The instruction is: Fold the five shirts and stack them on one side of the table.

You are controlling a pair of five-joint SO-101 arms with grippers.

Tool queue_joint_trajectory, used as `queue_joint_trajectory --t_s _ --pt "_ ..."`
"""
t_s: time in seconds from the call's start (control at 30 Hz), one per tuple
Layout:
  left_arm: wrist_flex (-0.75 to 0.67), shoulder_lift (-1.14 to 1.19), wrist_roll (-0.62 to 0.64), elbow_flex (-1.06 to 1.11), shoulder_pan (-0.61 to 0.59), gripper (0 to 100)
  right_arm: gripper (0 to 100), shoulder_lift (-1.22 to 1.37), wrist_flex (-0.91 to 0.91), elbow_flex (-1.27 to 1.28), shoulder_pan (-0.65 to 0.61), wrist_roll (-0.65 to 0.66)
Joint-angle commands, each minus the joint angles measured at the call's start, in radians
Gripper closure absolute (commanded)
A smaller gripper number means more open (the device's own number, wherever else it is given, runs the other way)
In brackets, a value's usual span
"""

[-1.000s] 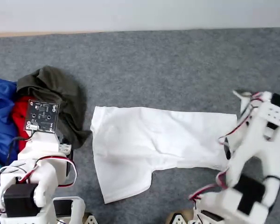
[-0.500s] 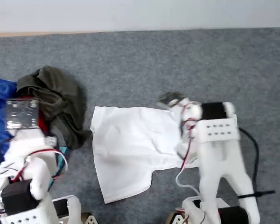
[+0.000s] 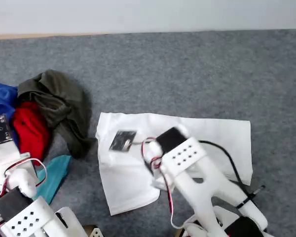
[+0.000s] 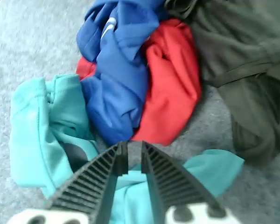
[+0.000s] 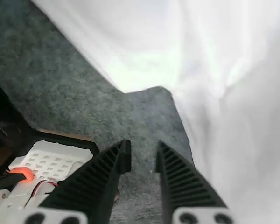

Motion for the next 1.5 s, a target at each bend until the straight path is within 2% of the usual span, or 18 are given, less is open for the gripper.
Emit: queue_joint_trajectory --t_s 0.0,0.13,0.27,0.47,0.6,0.93,1.17,1.47 --pt "-0.023 -0.003 -0.005 0.013 -0.014 94 79.1 -0.033 -0.022 0.005 -0.05 0.017" --pt "-0.025 -0.003 -0.002 0.024 -0.014 94 73.8 -0.031 -0.085 0.008 -0.051 0.023" --pt "-0.025 -0.003 0.0 0.024 -0.014 94 73.6 -0.031 -0.174 0.091 -0.076 0.025" --pt "-0.025 -0.003 0.0 0.024 -0.011 94 73.6 -0.031 -0.268 0.199 -0.183 0.021" --pt "-0.037 -0.003 0.0 0.025 -0.011 94 73.6 -0.031 -0.344 0.209 -0.194 0.023" --pt "-0.098 -0.005 0.0 0.077 -0.009 94 67.9 0.036 -0.306 0.203 -0.222 0.021" --pt "-0.098 -0.005 0.0 0.077 -0.009 94 67.9 0.036 -0.217 0.203 -0.343 0.015" --pt "-0.098 -0.005 0.0 0.077 -0.009 94 67.8 0.048 -0.364 0.281 -0.406 0.023"
